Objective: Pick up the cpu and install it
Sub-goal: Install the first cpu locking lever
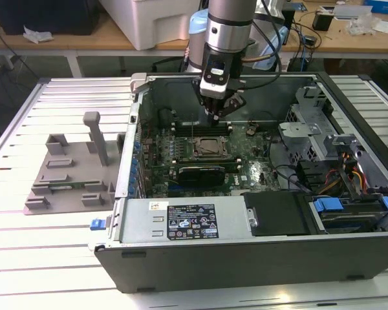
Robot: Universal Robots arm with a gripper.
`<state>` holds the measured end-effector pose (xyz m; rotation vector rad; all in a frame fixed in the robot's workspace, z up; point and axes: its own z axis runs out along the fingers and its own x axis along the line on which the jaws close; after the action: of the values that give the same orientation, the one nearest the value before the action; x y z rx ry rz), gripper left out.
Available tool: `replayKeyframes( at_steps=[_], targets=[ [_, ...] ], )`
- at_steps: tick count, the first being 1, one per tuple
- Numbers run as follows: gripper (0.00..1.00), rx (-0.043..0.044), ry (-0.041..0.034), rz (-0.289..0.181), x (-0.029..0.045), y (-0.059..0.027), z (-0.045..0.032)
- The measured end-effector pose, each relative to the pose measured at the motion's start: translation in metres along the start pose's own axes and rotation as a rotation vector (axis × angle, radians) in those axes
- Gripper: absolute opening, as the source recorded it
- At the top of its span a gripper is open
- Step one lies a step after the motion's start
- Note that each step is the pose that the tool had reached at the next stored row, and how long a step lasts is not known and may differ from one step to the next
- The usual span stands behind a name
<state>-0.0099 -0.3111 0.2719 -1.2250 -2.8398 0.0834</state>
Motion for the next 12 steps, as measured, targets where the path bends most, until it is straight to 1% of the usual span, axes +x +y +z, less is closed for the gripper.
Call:
replayKeyframes(
  at_steps=[2, 4, 7, 9, 11, 12],
  targets=[
    [0.11, 0.0009, -0.0026, -0.038, 0.0, 0.0, 0.0],
    [0.11, 0.0014, -0.0043, -0.063, 0.0, 0.0, 0.0],
    [0.11, 0.0029, -0.0087, -0.128, 0.0, 0.0, 0.0],
    [0.11, 0.0035, -0.0104, -0.153, 0.0, 0.0, 0.0],
    [0.11, 0.0044, -0.0134, -0.194, 0.0, 0.0, 0.0],
    [0.11, 0.005, -0.0152, -0.222, 0.0, 0.0, 0.0]
  ],
)
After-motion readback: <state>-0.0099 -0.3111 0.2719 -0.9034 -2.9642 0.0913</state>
